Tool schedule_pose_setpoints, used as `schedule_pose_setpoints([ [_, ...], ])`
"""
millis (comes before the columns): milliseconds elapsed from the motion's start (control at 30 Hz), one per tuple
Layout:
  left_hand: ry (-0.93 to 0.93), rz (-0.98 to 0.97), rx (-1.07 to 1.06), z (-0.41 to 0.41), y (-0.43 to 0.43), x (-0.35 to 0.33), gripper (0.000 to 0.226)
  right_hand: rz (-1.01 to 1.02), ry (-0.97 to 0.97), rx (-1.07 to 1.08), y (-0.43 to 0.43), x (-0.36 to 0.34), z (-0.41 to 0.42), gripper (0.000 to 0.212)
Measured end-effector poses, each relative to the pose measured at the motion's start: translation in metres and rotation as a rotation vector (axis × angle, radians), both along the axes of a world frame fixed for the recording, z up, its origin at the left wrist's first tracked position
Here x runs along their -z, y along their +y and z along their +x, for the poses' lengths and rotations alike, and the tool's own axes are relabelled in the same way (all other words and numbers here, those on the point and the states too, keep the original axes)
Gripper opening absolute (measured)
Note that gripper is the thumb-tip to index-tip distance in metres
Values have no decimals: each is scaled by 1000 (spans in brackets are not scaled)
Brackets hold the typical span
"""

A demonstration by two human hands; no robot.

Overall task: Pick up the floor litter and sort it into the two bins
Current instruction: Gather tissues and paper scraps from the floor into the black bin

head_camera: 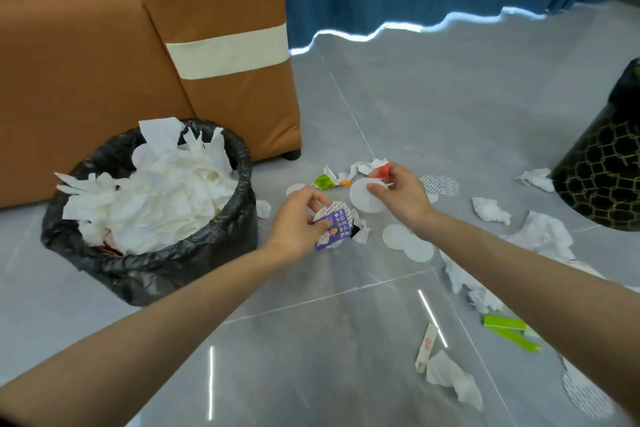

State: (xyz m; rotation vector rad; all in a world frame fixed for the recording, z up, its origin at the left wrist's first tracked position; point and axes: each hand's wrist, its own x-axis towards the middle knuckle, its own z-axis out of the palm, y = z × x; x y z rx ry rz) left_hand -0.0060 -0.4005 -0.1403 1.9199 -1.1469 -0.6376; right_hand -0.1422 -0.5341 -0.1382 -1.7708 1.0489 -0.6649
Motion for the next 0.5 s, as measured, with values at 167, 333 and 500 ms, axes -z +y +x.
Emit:
schedule_pose_setpoints([
  [167,8,-304,-171,22,-3,-64,31,82,-212,-58,5,-51,28,15],
  [333,-39,-428,-323,50,21,-110,27,106,-326,-156,25,-89,70,18],
  [500,-63,-479,-527,93,67,-121,23,88,-371,-283,65,-107,129,15],
])
